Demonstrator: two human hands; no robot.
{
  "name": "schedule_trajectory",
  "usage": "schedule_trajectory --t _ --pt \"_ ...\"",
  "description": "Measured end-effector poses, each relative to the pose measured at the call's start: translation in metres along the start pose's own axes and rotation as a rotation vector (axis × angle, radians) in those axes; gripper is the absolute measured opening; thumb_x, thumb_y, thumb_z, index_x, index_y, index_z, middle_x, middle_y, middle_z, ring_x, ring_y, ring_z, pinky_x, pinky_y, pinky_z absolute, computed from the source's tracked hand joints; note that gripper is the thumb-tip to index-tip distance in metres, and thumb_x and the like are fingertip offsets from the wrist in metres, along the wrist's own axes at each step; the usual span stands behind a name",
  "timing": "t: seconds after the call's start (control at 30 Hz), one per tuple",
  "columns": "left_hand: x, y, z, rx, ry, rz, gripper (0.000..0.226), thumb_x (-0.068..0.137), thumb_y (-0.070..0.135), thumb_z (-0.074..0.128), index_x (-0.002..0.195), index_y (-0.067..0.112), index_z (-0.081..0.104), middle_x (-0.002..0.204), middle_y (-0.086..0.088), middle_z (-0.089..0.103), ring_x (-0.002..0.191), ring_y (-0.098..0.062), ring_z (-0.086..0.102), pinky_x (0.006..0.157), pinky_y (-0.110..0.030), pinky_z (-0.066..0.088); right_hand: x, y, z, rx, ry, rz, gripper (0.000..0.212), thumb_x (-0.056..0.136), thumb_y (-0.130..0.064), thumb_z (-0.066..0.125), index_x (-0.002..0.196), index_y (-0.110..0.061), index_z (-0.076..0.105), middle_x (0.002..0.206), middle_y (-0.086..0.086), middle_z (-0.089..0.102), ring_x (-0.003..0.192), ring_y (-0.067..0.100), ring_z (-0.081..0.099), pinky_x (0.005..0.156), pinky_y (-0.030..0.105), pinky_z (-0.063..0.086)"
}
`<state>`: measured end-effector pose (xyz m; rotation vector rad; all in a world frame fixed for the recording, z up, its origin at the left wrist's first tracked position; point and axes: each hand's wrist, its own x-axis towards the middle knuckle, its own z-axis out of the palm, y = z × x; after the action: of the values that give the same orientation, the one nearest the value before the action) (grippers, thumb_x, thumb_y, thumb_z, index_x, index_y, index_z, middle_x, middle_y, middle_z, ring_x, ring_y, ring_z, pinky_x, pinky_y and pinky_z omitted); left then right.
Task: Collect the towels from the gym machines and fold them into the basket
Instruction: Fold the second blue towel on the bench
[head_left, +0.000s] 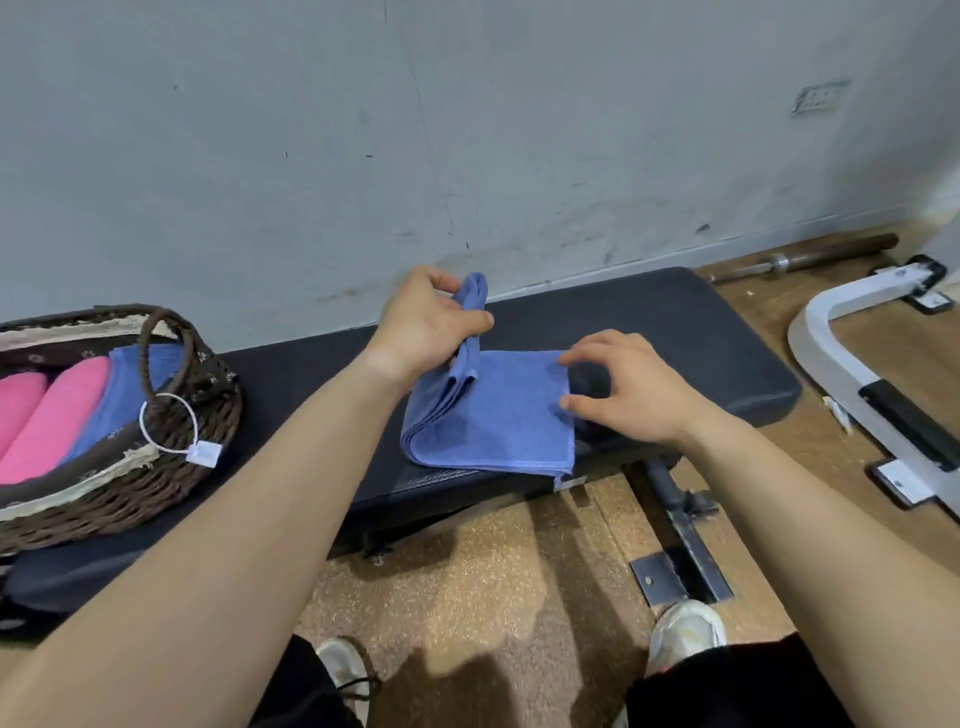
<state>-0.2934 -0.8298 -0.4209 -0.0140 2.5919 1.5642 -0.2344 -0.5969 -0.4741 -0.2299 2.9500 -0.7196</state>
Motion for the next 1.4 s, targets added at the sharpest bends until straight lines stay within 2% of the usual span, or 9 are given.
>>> schedule_trajectory --t 0.23,0.6,0.67,0.8,0.87,0.97,1.07,1.17,1.4 --pt "-0.006 -0.003 0.057 0.316 -0.083 0.023 0.048 0.081 0.026 0.074 0.125 0.019 0.056 0.117 0.000 0.064 0.107 -0.018 0.059 0.086 -0.028 0.044 -0.020 0.024 0.012 -0.150 -0.223 0.092 0.091 0.077 -0.067 0.068 0.154 -0.038 0.029 0.165 0.001 0.014 0.148 0.031 0.008 0.121 0.043 0.017" --pt "-0.014 -0.003 0.111 0.723 -0.120 0.085 0.041 0.085 0.029 0.067 0.119 0.012 0.050 0.110 -0.007 0.063 0.098 -0.030 0.060 0.076 -0.041 0.053 -0.022 0.028 0.011 -0.156 -0.228 0.085 0.089 0.081 -0.058 0.068 0.156 -0.032 0.027 0.165 0.001 0.013 0.149 0.031 0.008 0.121 0.042 0.017" --pt "-0.015 0.000 0.110 0.756 -0.152 0.092 0.042 0.086 0.037 0.064 0.118 0.013 0.054 0.107 -0.006 0.065 0.096 -0.029 0.061 0.077 -0.041 0.054 -0.018 0.024 0.006 -0.054 -0.186 0.115 0.073 0.085 -0.041 0.062 0.152 -0.023 0.037 0.161 0.004 0.026 0.148 0.033 0.016 0.119 0.042 0.023" --pt "-0.012 0.006 0.078 0.564 -0.076 0.149 0.018 0.090 0.038 0.056 0.100 0.028 0.068 0.094 0.005 0.071 0.092 -0.020 0.066 0.081 -0.038 0.056 -0.011 -0.001 -0.002 0.192 0.140 0.130 0.056 0.091 -0.020 0.049 0.146 -0.018 0.046 0.152 0.001 0.044 0.141 0.026 0.035 0.113 0.040 0.035" --pt "-0.012 -0.006 0.060 0.632 0.026 0.259 0.021 0.094 0.030 0.053 0.107 0.030 0.068 0.107 0.007 0.069 0.101 -0.020 0.063 0.084 -0.038 0.053 -0.006 -0.022 0.001 0.189 0.233 0.074 0.054 0.093 -0.018 0.046 0.147 -0.016 0.046 0.152 0.001 0.044 0.140 0.023 0.038 0.111 0.039 0.037" --pt "-0.011 -0.042 0.045 0.777 -0.018 0.385 0.037 0.098 0.023 0.048 0.134 0.018 0.058 0.141 0.001 0.053 0.130 -0.022 0.047 0.102 -0.040 0.044 0.003 -0.049 0.021 -0.017 0.182 -0.049 0.059 0.096 -0.023 0.043 0.152 -0.011 0.036 0.159 0.006 0.034 0.146 0.024 0.030 0.120 0.041 0.024" --pt "-0.009 -0.067 0.040 0.872 -0.090 0.428 0.047 0.102 0.024 0.041 0.148 0.013 0.042 0.157 -0.003 0.037 0.147 -0.024 0.028 0.116 -0.042 0.030 0.008 -0.052 0.048 -0.238 0.015 -0.016 0.067 0.103 -0.040 0.029 0.159 -0.009 0.012 0.167 0.007 0.006 0.154 0.022 0.004 0.124 0.045 0.004" --pt "-0.010 -0.077 0.037 0.922 -0.127 0.410 0.052 0.105 0.030 0.033 0.155 0.015 0.028 0.164 0.000 0.022 0.152 -0.021 0.015 0.120 -0.046 0.024 0.007 -0.043 0.064 -0.293 -0.048 0.020 0.073 0.103 -0.053 0.020 0.160 -0.011 0.000 0.167 0.007 -0.009 0.154 0.021 -0.010 0.125 0.046 -0.002" --pt "-0.007 -0.093 0.039 0.860 -0.278 0.314 0.060 0.105 0.042 0.018 0.159 0.022 0.001 0.166 0.006 -0.009 0.152 -0.012 -0.011 0.124 -0.047 0.006 0.006 -0.038 0.073 -0.204 -0.063 0.049 0.076 0.101 -0.060 0.018 0.159 -0.019 -0.007 0.166 0.001 -0.019 0.152 0.017 -0.020 0.123 0.050 -0.007"
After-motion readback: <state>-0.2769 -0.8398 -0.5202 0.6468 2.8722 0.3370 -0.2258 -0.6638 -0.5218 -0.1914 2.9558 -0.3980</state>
